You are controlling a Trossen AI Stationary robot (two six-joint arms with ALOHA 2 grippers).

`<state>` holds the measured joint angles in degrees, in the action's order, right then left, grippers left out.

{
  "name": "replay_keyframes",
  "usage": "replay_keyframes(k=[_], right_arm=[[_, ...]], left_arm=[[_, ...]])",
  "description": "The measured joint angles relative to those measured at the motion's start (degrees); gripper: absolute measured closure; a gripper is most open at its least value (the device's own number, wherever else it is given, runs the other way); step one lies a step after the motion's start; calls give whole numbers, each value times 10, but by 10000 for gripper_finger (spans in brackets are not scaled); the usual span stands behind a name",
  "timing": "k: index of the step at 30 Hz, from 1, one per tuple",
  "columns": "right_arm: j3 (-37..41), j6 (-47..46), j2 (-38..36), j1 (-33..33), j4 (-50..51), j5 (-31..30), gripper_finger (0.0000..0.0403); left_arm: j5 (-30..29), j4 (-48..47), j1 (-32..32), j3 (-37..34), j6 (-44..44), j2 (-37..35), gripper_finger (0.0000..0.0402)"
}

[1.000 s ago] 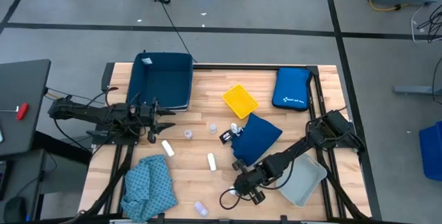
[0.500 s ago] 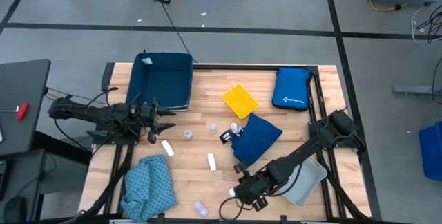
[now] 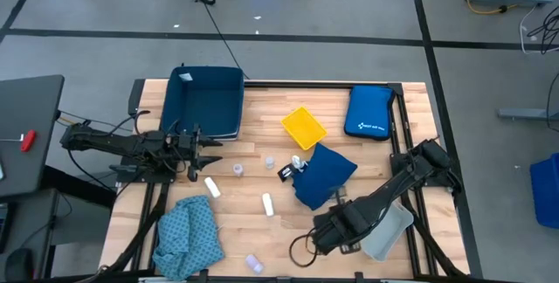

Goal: Pick & place medical supplies in basket/bin
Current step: Put the right white rolled gauze into the gray bin, then put the left white rolled gauze into the gray bin

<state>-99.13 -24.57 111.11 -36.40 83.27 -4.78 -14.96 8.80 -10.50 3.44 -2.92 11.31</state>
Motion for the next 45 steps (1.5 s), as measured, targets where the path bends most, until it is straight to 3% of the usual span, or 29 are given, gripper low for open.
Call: replay_keyframes(k=[4, 13, 18, 28, 38, 45], right_arm=[[2, -61, 0, -9, 72, 39, 367], [2, -167, -4, -39, 68, 146, 367], [6, -218, -5, -61, 66, 174, 367], [145, -242, -4, -78, 67, 277, 364], [159, -262, -4, -73, 59, 252, 217], [159, -284, -4, -73, 30, 245, 208]], left_arm=[[0, 0, 0, 0, 7, 0, 185], [0, 7, 0, 0, 9, 0, 185], [0, 8, 0, 0, 8, 0, 185], [0, 9, 0, 0, 8, 0, 185], [0, 9, 0, 0, 6, 0, 185], [3, 9, 0, 0, 5, 0, 185]])
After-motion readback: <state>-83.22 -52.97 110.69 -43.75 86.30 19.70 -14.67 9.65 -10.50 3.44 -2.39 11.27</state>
